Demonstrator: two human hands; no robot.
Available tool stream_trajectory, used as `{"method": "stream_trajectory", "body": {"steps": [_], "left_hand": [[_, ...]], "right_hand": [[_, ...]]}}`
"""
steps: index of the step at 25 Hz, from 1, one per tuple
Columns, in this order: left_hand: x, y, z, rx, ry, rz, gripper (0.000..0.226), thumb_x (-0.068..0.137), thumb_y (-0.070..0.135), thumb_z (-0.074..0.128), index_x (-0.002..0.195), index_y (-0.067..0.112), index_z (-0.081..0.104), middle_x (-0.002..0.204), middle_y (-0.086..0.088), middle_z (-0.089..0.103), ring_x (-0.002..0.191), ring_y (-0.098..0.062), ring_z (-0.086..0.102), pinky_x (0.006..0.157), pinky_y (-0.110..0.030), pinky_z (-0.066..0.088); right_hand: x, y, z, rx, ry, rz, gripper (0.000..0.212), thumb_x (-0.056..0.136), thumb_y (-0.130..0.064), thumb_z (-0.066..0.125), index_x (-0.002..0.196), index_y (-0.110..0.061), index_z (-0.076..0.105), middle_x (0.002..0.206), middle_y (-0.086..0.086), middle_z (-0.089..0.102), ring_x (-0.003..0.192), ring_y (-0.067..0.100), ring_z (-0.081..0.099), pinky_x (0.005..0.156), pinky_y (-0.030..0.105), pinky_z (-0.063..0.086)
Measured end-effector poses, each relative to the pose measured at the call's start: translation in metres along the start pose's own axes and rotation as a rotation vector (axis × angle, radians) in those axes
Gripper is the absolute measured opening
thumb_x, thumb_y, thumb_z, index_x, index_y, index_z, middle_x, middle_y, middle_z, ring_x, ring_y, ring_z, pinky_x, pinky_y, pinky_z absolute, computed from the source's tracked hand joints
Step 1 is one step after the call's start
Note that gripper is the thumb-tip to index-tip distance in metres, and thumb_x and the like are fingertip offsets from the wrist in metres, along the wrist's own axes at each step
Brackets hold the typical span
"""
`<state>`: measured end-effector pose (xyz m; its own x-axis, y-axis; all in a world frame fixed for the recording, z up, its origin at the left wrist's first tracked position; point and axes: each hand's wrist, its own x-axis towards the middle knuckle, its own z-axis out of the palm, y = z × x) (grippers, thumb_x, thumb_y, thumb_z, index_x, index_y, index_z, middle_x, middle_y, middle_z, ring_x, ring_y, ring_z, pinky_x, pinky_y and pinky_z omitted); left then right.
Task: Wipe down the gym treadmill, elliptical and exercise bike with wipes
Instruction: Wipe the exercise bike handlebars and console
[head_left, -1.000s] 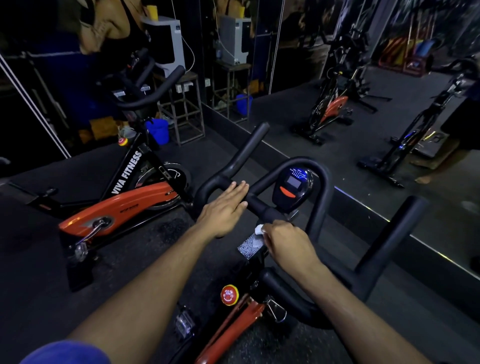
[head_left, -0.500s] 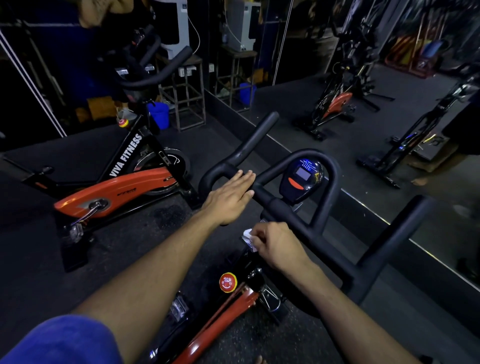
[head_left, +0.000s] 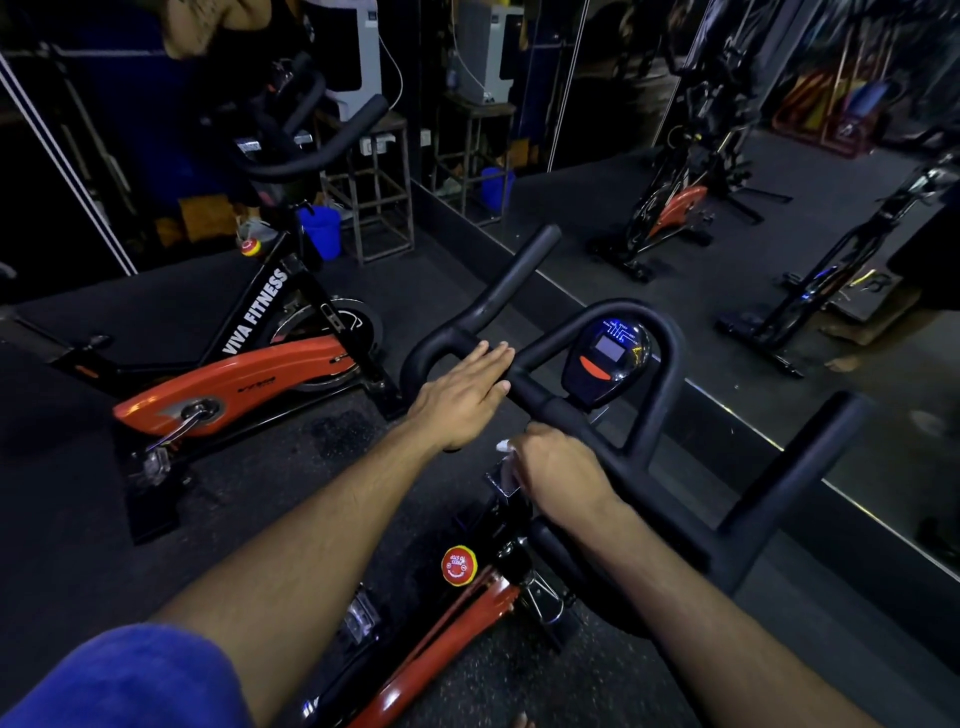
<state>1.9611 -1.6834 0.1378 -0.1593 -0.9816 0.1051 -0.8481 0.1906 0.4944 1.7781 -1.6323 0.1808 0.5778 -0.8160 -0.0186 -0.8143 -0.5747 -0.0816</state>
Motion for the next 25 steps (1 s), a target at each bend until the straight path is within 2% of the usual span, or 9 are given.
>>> {"method": "stream_trajectory", "body": {"steps": [3, 6, 7, 9, 11, 14, 16, 19, 25], "left_hand": [[0.001, -0.001, 0.0, -0.007, -0.005, -0.007, 0.054, 0.11, 0.041, 0.03, 0.162, 0.03, 0.019, 0.168, 0.018, 0.013, 0.154, 0.002, 0.002, 0.125, -0.033, 0.019], [0.0, -0.001, -0.001, -0.012, -0.012, -0.006, 0.054, 0.111, 0.039, 0.03, 0.162, 0.029, 0.018, 0.168, 0.018, 0.013, 0.154, 0.001, 0.002, 0.125, -0.033, 0.019], [0.0, -0.001, -0.001, -0.01, -0.018, 0.0, 0.053, 0.111, 0.037, 0.03, 0.162, 0.028, 0.018, 0.168, 0.017, 0.012, 0.154, 0.0, 0.001, 0.125, -0.032, 0.018], [0.001, -0.002, -0.003, -0.012, -0.038, 0.026, 0.053, 0.111, 0.032, 0.031, 0.162, 0.026, 0.016, 0.169, 0.015, 0.012, 0.154, -0.001, 0.001, 0.125, -0.031, 0.017], [0.001, -0.008, -0.006, -0.024, -0.046, 0.064, 0.053, 0.111, 0.028, 0.034, 0.162, 0.026, 0.017, 0.168, 0.015, 0.013, 0.155, -0.003, 0.002, 0.127, -0.034, 0.014], [0.002, -0.015, -0.01, 0.073, -0.014, 0.097, 0.053, 0.11, 0.028, 0.036, 0.161, 0.032, 0.02, 0.166, 0.019, 0.017, 0.155, -0.003, 0.006, 0.123, -0.051, -0.015], [0.004, -0.015, -0.012, 0.152, -0.009, 0.082, 0.054, 0.11, 0.032, 0.035, 0.161, 0.037, 0.017, 0.165, 0.023, 0.016, 0.155, -0.002, 0.005, 0.116, -0.055, -0.027], [0.005, -0.014, -0.014, 0.143, -0.054, 0.055, 0.053, 0.111, 0.035, 0.032, 0.161, 0.041, 0.014, 0.165, 0.027, 0.011, 0.155, -0.002, 0.002, 0.117, -0.06, -0.023], [0.005, -0.011, -0.016, 0.102, -0.073, 0.021, 0.053, 0.111, 0.035, 0.033, 0.16, 0.042, 0.016, 0.164, 0.03, 0.011, 0.154, 0.002, 0.001, 0.12, -0.063, -0.013]], "right_hand": [[0.008, -0.005, 0.011, 0.104, -0.068, 0.024, 0.023, 0.098, -0.031, 0.051, 0.097, -0.013, 0.065, 0.105, 0.01, 0.064, 0.098, 0.034, 0.065, 0.072, 0.039, 0.047], [0.008, -0.014, 0.011, 0.145, -0.199, -0.183, 0.016, 0.093, -0.026, 0.054, 0.098, -0.016, 0.065, 0.105, 0.009, 0.065, 0.1, 0.031, 0.063, 0.078, 0.038, 0.049], [0.005, -0.015, 0.006, 0.159, -0.195, -0.24, 0.017, 0.093, -0.026, 0.054, 0.1, -0.017, 0.066, 0.105, 0.006, 0.064, 0.1, 0.028, 0.062, 0.079, 0.038, 0.05], [0.004, -0.007, -0.008, 0.129, -0.076, -0.24, 0.023, 0.095, -0.03, 0.05, 0.106, -0.018, 0.066, 0.106, 0.001, 0.062, 0.1, 0.024, 0.062, 0.077, 0.039, 0.051], [0.01, 0.004, -0.02, -0.05, 0.004, -0.177, 0.025, 0.099, -0.031, 0.049, 0.113, -0.019, 0.065, 0.113, -0.001, 0.061, 0.104, 0.022, 0.065, 0.078, 0.037, 0.052], [0.02, -0.002, -0.022, -0.358, -0.074, -0.187, 0.024, 0.102, -0.021, 0.048, 0.117, -0.015, 0.065, 0.121, 0.005, 0.064, 0.108, 0.026, 0.067, 0.08, 0.035, 0.052], [0.029, -0.014, -0.017, -0.411, -0.19, -0.211, 0.03, 0.102, -0.015, 0.043, 0.126, -0.011, 0.062, 0.129, 0.01, 0.062, 0.116, 0.029, 0.065, 0.086, 0.037, 0.052], [0.038, -0.023, -0.017, -0.378, -0.321, -0.195, 0.034, 0.104, -0.016, 0.041, 0.134, -0.006, 0.055, 0.137, 0.015, 0.056, 0.124, 0.033, 0.058, 0.092, 0.04, 0.05], [0.011, -0.028, 0.002, -0.146, -0.233, -0.312, 0.021, 0.099, -0.015, 0.047, 0.112, -0.005, 0.061, 0.122, 0.014, 0.059, 0.108, 0.034, 0.065, 0.081, 0.041, 0.051]]}}
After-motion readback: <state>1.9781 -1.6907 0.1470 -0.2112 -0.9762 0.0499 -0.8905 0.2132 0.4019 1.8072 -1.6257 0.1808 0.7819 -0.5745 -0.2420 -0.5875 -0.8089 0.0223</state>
